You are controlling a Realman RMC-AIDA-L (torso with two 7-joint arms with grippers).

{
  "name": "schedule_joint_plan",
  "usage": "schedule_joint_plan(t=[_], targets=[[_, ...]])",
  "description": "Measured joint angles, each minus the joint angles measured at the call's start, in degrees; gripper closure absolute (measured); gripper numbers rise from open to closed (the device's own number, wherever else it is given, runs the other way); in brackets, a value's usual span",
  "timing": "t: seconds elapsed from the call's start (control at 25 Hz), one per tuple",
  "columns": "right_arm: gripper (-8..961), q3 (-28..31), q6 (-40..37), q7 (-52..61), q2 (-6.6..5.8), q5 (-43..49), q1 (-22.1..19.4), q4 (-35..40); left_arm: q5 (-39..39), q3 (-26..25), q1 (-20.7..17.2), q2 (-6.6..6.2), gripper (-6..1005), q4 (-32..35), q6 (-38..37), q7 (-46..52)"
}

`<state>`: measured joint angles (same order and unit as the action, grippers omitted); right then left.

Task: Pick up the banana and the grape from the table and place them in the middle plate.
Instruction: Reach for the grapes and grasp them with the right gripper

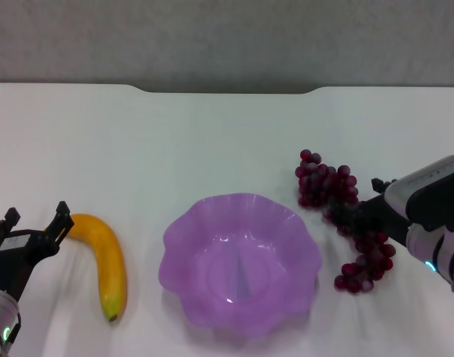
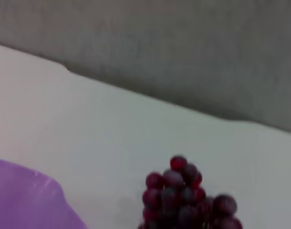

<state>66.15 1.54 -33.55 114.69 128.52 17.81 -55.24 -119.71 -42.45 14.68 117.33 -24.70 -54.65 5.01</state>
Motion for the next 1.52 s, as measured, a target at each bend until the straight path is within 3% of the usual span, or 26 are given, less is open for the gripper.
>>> schedule_joint_plan(t=[0.12, 0.52, 0.76, 1.08, 1.52], targets=[[50, 0.8, 2.3, 0.0, 0.04, -1.8, 1.7, 2.3, 0.0, 0.0, 0.0, 0.00, 80, 0.0, 0.0, 0.0], [79, 9.6, 14.1, 0.0, -0.09, -5.2, 5.7, 5.0, 0.0, 0.0, 0.1, 0.00, 80, 0.0, 0.1, 0.0], [97, 11.2, 14.7, -0.2, -0.16, -5.2, 6.4, 5.8, 0.0, 0.0, 0.2, 0.00, 80, -0.1, 0.1, 0.0], [121, 11.6, 16.3, -0.1, -0.09, -6.6, 11.4, 12.7, 0.0, 0.1, 0.4, 0.00, 80, -0.2, 0.1, -0.1], [153, 11.7, 16.3, -0.2, -0.16, -6.6, 13.1, 14.2, 0.0, 0.1, 0.4, 0.00, 81, -0.2, 0.1, -0.1]])
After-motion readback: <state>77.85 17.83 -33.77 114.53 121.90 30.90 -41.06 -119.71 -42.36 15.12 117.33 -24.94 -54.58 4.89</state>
